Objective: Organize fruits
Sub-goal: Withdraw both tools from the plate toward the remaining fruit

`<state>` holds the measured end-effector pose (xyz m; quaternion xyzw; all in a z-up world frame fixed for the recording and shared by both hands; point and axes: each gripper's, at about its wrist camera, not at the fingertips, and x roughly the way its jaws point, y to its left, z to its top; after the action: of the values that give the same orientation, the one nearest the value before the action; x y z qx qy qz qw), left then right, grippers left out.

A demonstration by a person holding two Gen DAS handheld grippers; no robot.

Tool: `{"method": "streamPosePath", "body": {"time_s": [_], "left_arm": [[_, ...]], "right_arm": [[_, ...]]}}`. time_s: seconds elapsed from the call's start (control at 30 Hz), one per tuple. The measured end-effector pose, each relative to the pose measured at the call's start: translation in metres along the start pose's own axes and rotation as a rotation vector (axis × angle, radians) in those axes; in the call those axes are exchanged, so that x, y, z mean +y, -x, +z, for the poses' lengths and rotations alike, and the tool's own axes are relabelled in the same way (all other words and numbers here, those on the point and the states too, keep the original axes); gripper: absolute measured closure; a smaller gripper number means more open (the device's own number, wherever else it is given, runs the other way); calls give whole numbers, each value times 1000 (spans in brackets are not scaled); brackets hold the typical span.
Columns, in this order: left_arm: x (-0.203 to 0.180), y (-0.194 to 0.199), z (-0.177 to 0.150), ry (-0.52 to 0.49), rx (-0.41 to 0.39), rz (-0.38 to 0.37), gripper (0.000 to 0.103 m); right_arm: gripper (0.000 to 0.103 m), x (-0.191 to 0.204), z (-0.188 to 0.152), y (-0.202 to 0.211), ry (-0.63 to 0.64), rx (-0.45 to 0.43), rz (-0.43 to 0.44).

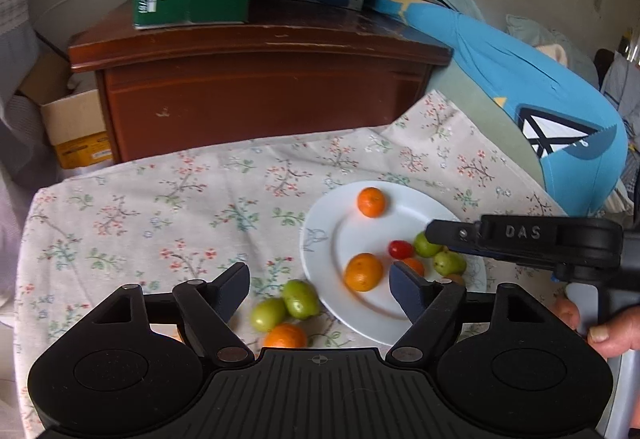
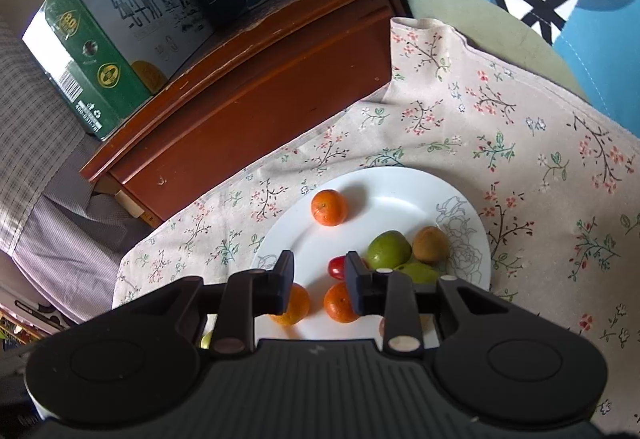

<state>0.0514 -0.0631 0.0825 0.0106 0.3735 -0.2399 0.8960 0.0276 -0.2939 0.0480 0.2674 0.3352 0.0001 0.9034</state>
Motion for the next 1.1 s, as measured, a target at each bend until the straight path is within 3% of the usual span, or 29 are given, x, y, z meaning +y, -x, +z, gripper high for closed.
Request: {"method": "streamPosePath", "body": {"time_s": [0.2,0.33,0.6,1.1], "left_arm": [[23,14,4,24,-8,69,25],[43,22,4,80,4,84,25],[66,30,0,100,33,124,25],[77,4,-21,98,78,172,25]], "right_arm": [[73,10,-8,5,57,7,12],[73,18,-14,9,94,15,27],[72,36,-39,18,171,39,69],[72,66,-73,-3,301,106,174]]}}
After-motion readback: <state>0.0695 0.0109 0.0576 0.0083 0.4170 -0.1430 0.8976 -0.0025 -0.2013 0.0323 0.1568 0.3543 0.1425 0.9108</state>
